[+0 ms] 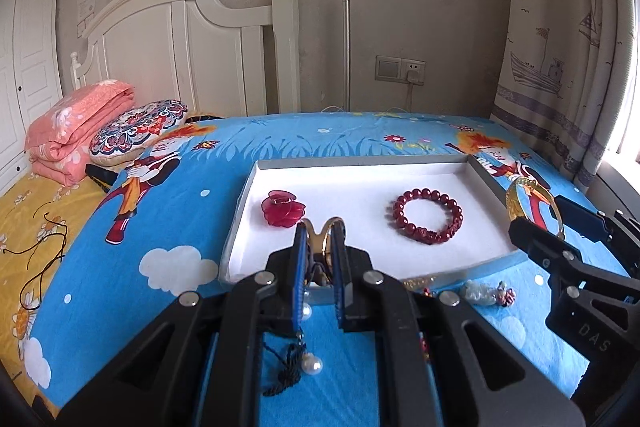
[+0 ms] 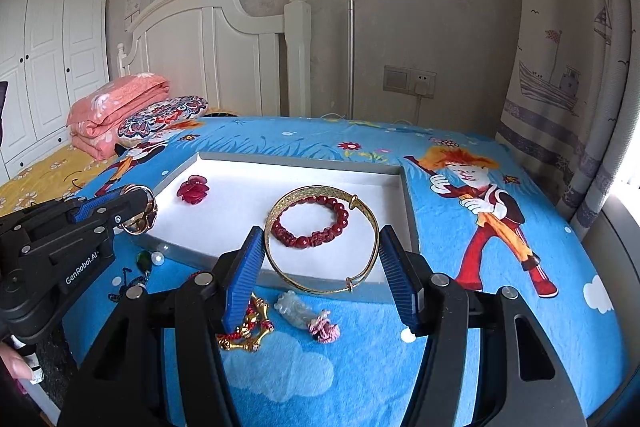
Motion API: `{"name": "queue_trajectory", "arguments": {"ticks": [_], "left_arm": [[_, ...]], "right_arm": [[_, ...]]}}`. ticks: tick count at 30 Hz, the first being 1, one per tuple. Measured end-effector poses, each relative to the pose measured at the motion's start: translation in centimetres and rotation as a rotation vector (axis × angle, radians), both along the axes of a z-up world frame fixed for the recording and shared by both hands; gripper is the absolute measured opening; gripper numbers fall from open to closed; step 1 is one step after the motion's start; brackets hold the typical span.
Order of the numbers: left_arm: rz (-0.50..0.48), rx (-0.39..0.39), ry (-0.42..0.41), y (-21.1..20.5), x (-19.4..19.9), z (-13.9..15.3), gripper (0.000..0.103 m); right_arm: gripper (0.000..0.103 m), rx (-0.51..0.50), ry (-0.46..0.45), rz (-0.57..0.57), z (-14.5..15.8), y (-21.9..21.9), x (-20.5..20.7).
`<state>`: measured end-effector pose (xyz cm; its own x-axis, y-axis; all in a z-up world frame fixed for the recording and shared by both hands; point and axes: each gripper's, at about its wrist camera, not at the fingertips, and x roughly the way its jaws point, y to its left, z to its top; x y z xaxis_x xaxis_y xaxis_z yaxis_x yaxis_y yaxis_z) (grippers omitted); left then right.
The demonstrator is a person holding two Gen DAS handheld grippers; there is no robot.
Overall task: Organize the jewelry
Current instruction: 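Lower the gold ring into the tray with the left tool while the right tool places the bangle there, then withdraw both open tools from the tray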
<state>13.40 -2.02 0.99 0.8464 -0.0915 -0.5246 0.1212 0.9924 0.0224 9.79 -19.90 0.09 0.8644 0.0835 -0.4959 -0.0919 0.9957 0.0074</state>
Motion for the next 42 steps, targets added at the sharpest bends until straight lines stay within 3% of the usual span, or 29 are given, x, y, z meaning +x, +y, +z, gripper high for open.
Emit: {"name": "queue_trajectory", "arguments": {"ticks": [9, 17, 24, 27, 29, 30, 31, 42], "left_arm": [[0.029, -0.010, 0.068, -0.7, 7.0, 0.1, 0.012], [0.042, 0.060, 0.047, -2.3, 10.0, -0.5, 0.012], [0.055, 0.054, 0.091, -2.2, 12.0, -1.6, 0.012], [0.058, 0.067, 0.089, -2.2, 12.2, -1.8, 0.024], [0.047, 0.056, 0.090, -2.0, 12.0, -1.5, 0.042], [0.047, 0.045, 0.084, -1.8, 11.8, -1.3, 0.055], [0.052, 0.036, 0.070, -1.6, 11.4, -1.0, 0.061], [0.056, -0.044, -0.002, 1.3, 4.8, 2.8, 0.092]], "right_arm": [[0.056, 0.003, 0.029, -0.043, 0.2, -0.8, 6.2], [0.056, -0.007, 0.039, -0.062, -0.3, -0.9, 9.5], [0.057, -0.025, 0.079, -0.061, -1.5, -0.7, 11.3], [0.061, -0.017, 0.081, -0.074, -1.5, -1.0, 11.4], [0.064, -0.006, 0.082, -0.075, -1.3, -1.4, 11.2], [0.068, -0.002, 0.078, -0.074, -1.1, -1.5, 10.8], [0.068, 0.000, 0.071, -0.071, -0.9, -1.6, 10.4], [0.068, 0.023, 0.005, -0.028, 1.4, -2.6, 3.0]]}}
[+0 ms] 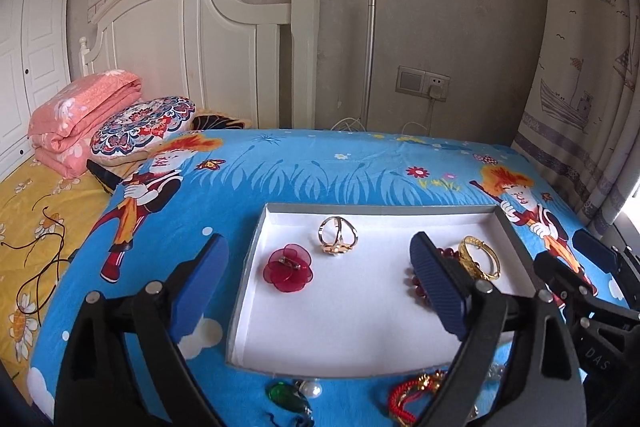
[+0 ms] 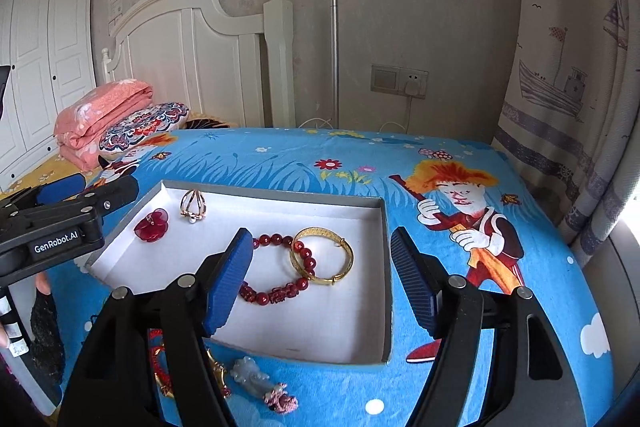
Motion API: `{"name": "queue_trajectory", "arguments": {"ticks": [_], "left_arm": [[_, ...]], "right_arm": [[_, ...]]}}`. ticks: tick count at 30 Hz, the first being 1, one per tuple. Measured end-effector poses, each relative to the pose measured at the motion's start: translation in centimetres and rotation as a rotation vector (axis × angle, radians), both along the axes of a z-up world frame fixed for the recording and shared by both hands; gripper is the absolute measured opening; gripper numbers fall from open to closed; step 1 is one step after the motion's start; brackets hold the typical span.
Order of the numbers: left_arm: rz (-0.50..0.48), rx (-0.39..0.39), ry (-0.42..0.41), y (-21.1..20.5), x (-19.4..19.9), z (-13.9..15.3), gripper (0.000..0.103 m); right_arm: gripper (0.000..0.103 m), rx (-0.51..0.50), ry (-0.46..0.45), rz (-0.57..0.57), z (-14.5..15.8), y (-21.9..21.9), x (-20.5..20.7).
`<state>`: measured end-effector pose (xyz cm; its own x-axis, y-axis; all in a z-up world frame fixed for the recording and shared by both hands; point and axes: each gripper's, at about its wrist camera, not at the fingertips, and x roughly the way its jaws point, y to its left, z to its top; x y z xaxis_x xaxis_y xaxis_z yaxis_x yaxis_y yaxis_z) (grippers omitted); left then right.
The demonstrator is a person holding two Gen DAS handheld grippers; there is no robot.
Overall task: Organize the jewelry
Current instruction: 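Withdraw both open tools from the tray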
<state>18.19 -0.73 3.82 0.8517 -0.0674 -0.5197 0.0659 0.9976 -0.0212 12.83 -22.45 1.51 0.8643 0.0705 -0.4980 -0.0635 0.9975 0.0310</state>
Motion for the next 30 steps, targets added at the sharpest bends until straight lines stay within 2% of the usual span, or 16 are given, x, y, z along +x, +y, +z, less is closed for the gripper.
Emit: {"name": "queue_trajectory", "arguments": {"ticks": [2, 6, 11, 16, 21, 30], "left_arm": [[0.015, 0.004, -0.030, 0.6, -2.3, 0.0, 0.097], [0.030, 0.015, -0.065, 1.6, -6.5, -1.1, 0.098], [0.024, 0.035, -0.033, 2.4, -10.3, -4.2, 0.098], [0.018, 0.056, -0.023, 2.4, -12.9, -7.3, 0.098], [0.029, 0.080, -0.040, 2.5, -13.6, -8.6, 0.098], [0.043, 0.062, -0.009, 3.2, -12.5, -9.2, 0.098]], "right_arm": [[0.068, 0.002, -0.009, -0.001, -0.2, 0.0, -1.8], [0.068, -0.016, -0.008, 0.006, -1.6, 0.4, -5.2], [0.068, -0.034, 0.046, 0.028, -4.5, 1.0, -7.7], [0.068, -0.047, 0.098, 0.035, -6.9, 1.4, -8.6], [0.068, -0.042, 0.108, 0.029, -7.9, 1.8, -8.7], [0.068, -0.043, 0.134, 0.024, -8.5, 1.8, -7.7]]}}
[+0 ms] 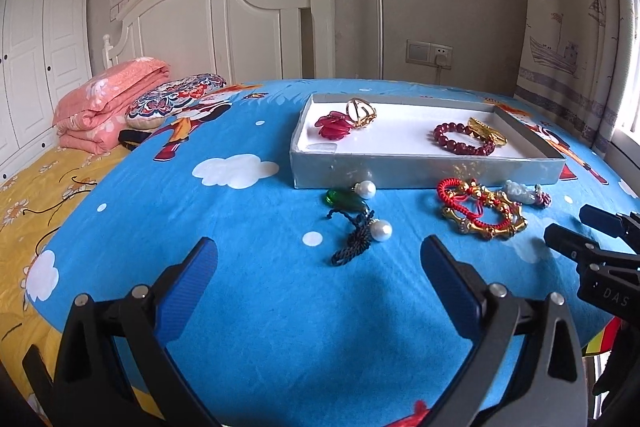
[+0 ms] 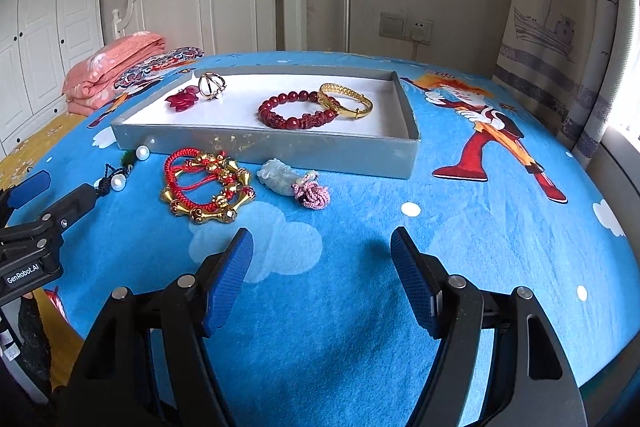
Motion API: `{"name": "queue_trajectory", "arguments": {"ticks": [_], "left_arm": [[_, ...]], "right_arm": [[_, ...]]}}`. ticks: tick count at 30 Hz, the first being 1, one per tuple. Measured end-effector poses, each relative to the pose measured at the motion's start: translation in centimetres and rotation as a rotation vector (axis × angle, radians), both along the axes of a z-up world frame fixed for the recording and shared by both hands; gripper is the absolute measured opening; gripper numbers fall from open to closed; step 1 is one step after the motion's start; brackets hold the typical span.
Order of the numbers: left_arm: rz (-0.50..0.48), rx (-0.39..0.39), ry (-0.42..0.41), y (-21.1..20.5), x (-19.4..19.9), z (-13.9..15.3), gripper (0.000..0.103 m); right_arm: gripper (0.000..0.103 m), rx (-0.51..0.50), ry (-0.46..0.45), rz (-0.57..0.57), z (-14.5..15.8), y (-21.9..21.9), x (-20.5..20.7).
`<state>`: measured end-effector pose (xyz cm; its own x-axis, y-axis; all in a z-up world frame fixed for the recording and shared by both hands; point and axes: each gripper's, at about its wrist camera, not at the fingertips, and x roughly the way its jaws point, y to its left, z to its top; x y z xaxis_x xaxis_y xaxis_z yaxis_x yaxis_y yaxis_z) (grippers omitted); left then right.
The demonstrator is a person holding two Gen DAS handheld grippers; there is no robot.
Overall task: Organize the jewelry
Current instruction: 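Withdraw both open tools from the tray, then grasp the pale jade pendant with pink tassel with the right tool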
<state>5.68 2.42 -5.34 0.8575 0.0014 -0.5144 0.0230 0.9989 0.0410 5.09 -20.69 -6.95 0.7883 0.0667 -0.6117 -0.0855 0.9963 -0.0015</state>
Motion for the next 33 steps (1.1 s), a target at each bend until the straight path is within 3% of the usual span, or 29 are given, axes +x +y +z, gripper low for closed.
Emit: {"name": "queue_trajectory", "arguments": {"ticks": [15, 27, 29, 31, 33], "left_arm": [[-0.027, -0.002, 0.017, -0.5, 1.2, 0.2, 0.098], [-0.021, -0.017, 0.018, 0.0, 1.1, 0.2, 0.098], [-0.020, -0.020, 0.025, 0.1, 1.2, 0.0, 0.098], [-0.021, -0.022, 0.034, 0.0, 1.3, -0.2, 0.098], [-0.023, -0.020, 0.038, -0.1, 1.3, -0.4, 0.098]], "right_arm": [[0.068, -0.015, 0.058, -0.015, 0.7, 0.0, 2.4], [0.067, -0.034, 0.164, 0.043, 1.1, 1.2, 6.3], [0.062, -0.026, 0.165, 0.064, 1.1, 1.4, 6.4], [0.043, -0.023, 0.152, 0.108, 1.2, 1.8, 6.2], [0.033, -0.032, 0.133, 0.116, 1.2, 2.2, 5.7]]}}
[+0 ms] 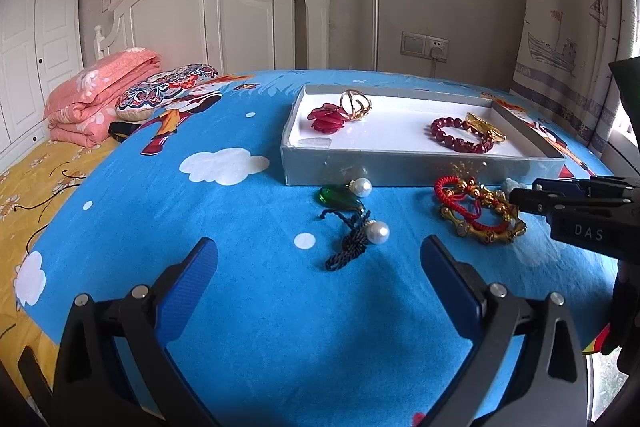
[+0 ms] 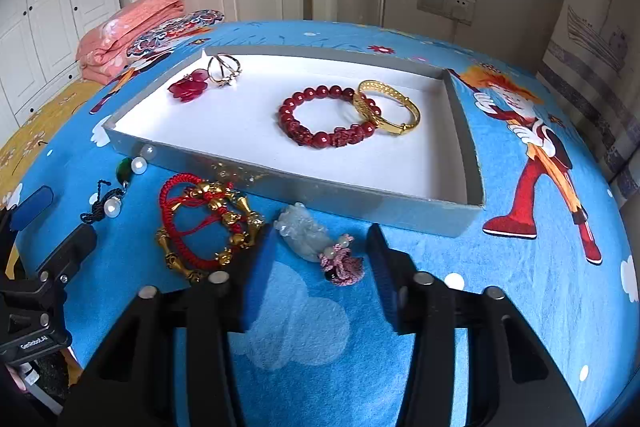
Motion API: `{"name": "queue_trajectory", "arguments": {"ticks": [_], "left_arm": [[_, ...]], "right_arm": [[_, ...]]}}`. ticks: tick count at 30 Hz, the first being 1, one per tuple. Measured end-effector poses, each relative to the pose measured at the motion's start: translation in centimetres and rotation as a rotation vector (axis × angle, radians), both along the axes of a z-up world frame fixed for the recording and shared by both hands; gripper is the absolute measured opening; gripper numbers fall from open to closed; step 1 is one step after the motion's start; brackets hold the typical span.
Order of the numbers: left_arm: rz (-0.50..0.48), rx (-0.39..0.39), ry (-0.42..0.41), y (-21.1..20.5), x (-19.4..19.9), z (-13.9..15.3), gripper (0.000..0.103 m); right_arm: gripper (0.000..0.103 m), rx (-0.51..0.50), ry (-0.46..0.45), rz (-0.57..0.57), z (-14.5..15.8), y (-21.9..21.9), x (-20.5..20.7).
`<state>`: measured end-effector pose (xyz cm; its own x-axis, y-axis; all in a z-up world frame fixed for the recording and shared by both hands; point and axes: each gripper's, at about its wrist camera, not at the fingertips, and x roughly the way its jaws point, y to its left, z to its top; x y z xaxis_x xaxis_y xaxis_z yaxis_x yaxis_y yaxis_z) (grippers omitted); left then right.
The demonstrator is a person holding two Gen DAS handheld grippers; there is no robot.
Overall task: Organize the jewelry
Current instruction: 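Grasp the pale jade pendant with pink tassel with the right tool, then grasp the red string bracelet with the left tool while the right tool holds the jade pendant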
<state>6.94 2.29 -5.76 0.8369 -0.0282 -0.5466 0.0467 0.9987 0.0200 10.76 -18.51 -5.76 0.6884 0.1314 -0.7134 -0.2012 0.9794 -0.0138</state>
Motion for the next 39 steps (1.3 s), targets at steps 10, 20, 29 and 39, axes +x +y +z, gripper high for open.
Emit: {"name": "queue_trajectory", "arguments": {"ticks": [10, 20, 29, 39], "left_arm": [[0.008, 0.001, 0.016, 0.1, 0.1, -0.3, 0.098], [-0.014, 0.024, 0.003, -0.5, -0.3, -0.2, 0.098], [-0.018, 0.013, 0.005, -0.5, -0.2, -0.2, 0.098], [-0.074, -0.063, 0.041, -2.9, 2.6, 2.5, 0.091]], "right_arm": [[0.021, 0.030, -0.050, 0.001, -0.4, -0.1, -4.5], [0.025, -0.006, -0.049, -0.022, -0.3, 0.6, -2.0], [0.020, 0.029, -0.132, -0.053, -0.9, -0.9, -5.8], [0.020, 0.053, -0.155, -0.059, -1.2, -1.1, -6.6]]}}
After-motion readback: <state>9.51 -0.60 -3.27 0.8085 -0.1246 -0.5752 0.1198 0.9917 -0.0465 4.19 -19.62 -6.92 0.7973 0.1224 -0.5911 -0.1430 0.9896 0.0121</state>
